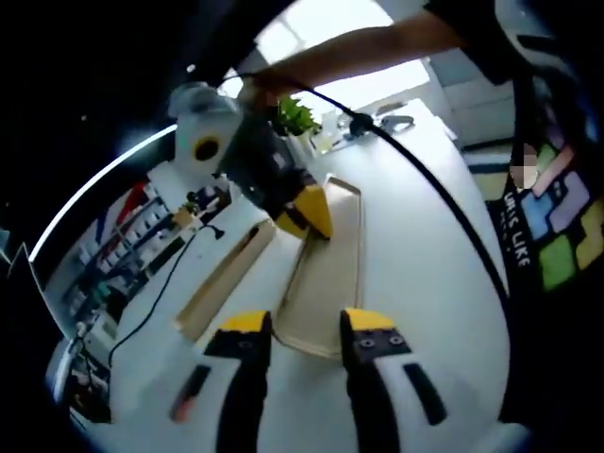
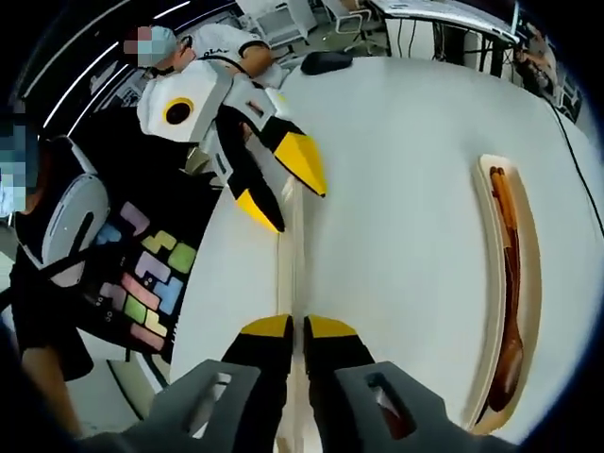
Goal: Arrange the utensils inside the cutlery case until each visible utensil rests in its matching compartment.
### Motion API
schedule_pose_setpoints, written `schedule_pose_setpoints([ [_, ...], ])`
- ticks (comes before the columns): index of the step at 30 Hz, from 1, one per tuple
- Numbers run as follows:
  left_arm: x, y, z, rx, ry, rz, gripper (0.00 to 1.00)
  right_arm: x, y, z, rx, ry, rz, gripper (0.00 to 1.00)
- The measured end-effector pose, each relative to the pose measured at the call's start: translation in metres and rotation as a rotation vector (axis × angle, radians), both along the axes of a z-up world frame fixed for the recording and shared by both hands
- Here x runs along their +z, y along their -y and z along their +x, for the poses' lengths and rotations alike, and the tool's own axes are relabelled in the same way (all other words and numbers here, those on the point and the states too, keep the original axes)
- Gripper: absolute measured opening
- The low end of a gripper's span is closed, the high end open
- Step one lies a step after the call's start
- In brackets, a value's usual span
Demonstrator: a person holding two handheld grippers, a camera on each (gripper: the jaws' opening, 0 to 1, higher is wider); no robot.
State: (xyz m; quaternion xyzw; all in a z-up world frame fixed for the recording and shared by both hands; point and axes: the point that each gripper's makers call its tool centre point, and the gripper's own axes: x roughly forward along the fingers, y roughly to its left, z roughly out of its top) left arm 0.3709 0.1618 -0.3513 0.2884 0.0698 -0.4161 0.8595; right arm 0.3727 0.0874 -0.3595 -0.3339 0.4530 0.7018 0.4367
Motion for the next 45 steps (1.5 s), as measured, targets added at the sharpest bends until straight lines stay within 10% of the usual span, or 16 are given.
schedule_pose_setpoints([
  [11, 0.001, -0.004, 0.003, 0.068, -0.167, -0.216, 0.34, 0.004, 0.003, 0.003, -0.109, 0.042, 0.028, 0.02],
  [45, 0.022, -0.034, 0.019, 0.257, -0.245, -0.425, 0.51, 0.074, 0.010, 0.055, -0.234, 0.557, 0.120, 0.03],
])
